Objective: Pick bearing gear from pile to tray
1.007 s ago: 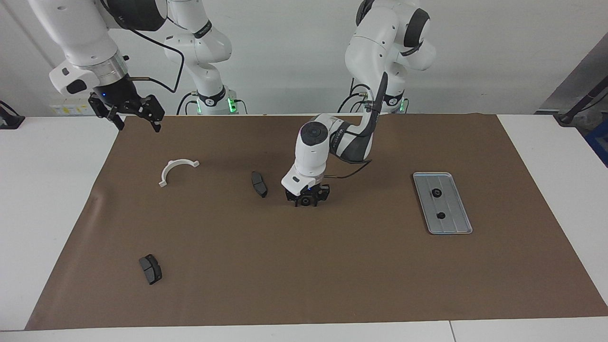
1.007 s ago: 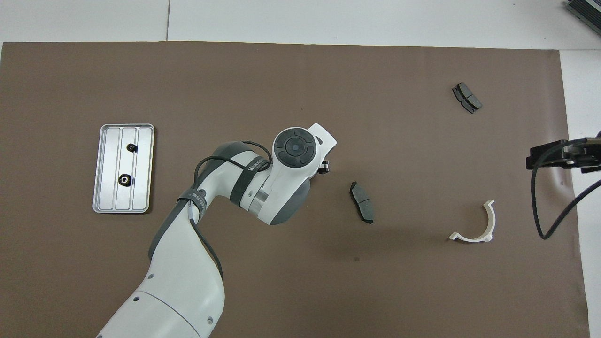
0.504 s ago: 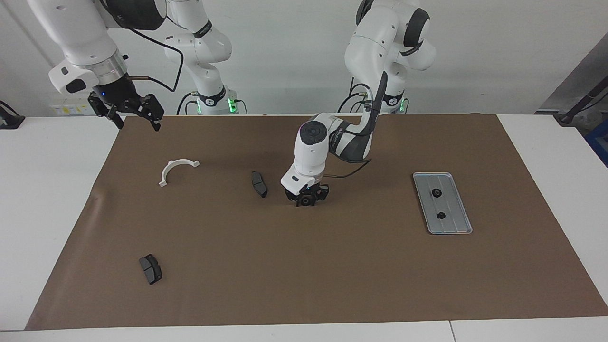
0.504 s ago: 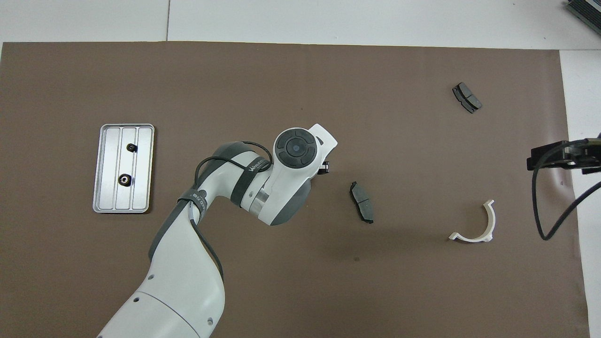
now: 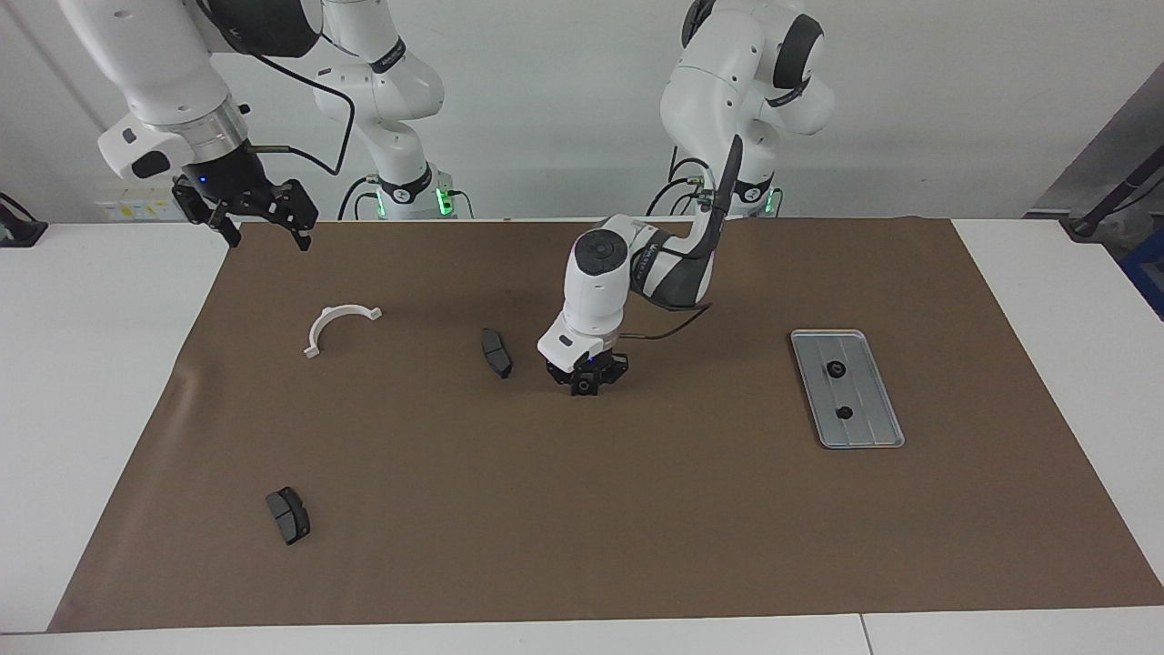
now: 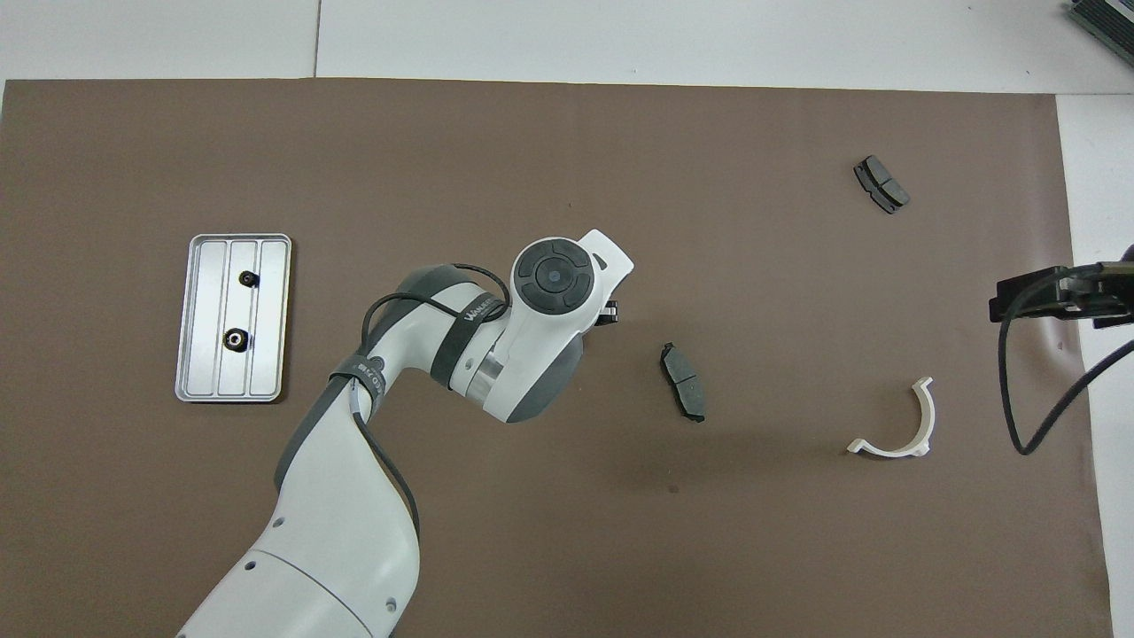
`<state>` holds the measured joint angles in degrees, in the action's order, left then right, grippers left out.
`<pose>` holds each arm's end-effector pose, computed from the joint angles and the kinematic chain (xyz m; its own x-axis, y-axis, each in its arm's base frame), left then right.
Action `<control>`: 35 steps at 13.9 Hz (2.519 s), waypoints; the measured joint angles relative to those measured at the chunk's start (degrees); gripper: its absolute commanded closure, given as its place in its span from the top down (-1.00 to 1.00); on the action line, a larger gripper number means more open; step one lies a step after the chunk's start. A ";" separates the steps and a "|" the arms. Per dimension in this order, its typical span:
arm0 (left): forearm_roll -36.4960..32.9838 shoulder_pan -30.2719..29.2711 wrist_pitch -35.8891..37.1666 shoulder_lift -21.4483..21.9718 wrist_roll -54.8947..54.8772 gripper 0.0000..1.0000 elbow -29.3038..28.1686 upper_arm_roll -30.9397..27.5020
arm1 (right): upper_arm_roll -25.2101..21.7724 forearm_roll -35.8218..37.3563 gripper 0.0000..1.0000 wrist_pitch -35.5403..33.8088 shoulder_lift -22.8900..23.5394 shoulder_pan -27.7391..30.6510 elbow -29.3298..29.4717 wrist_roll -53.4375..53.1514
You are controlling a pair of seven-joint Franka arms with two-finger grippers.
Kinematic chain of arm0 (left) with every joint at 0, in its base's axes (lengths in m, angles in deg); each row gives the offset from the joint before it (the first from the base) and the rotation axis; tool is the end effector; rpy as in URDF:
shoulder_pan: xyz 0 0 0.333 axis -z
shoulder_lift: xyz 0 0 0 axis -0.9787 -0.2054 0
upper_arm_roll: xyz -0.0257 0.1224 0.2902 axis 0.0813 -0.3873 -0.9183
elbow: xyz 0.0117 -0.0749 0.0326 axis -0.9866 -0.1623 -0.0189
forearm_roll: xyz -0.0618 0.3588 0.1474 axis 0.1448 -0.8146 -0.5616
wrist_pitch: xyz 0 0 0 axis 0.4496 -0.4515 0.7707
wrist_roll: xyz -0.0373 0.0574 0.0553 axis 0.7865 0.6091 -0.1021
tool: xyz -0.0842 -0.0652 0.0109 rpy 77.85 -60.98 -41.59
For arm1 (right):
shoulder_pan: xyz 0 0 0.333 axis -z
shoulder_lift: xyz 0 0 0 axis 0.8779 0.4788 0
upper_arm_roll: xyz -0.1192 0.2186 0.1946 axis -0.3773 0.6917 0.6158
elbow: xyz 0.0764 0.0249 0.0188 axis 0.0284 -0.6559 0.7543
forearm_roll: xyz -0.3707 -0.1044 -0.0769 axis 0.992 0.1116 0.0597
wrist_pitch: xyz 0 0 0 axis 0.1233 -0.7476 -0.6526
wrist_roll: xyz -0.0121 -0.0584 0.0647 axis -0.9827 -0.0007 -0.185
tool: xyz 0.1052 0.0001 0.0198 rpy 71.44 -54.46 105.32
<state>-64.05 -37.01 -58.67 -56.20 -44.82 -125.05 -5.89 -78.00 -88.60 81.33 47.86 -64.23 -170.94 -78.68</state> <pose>0.5457 -0.4345 0.2987 0.9980 -0.0350 0.0529 -0.0380 -0.9976 0.0572 0.5319 -0.0221 0.6152 0.9962 -0.0852 -0.0160 -0.0849 -0.9962 0.0176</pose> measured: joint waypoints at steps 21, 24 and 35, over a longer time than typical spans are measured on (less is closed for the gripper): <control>0.16 -41.68 -3.01 15.98 -53.30 -0.13 -22.09 -0.26 | 0.02 0.00 1.00 0.00 0.00 -0.01 0.00 0.00; 0.16 -41.57 -3.48 16.76 -53.30 1.00 -22.83 -0.03 | 0.02 0.00 1.00 0.00 0.00 -0.01 0.00 0.00; 0.19 -39.64 37.17 22.23 -45.74 1.00 8.93 0.83 | 0.02 0.00 1.00 0.00 0.00 -0.01 0.00 0.00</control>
<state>-63.86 -76.64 -21.50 -33.98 -90.56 -116.12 -5.07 -77.98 -88.60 81.33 47.86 -64.23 -170.94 -78.68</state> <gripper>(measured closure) 0.000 0.000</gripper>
